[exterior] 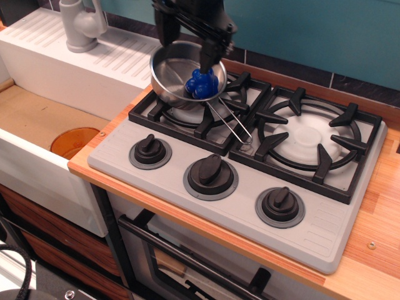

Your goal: Put pan on stove and put blueberry in pan

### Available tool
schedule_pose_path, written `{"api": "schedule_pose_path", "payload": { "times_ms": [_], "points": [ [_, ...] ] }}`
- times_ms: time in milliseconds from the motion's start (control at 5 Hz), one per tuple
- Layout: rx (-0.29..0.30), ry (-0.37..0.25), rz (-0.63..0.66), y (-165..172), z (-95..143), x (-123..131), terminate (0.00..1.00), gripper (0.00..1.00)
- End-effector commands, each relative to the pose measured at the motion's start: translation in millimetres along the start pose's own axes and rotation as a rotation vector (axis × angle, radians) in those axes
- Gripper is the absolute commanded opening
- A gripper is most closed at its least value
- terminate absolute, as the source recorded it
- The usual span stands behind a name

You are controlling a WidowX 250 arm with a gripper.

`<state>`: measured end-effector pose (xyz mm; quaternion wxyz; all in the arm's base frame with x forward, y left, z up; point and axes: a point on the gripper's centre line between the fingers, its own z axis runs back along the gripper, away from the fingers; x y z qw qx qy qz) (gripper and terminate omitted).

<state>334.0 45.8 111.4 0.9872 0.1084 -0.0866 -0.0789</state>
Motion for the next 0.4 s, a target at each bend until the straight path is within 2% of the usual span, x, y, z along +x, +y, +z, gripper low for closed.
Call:
{"api": "schedule_pose_path", "payload": {
  "times_ms": [0,200],
  "points": [
    [0.021,-0.049,-0.015,3.1,17.1,18.2,0.00,1.00],
    [-0.032,-0.044,-0.008,0.7,14.5,19.4,1.00,1.00]
  ]
}}
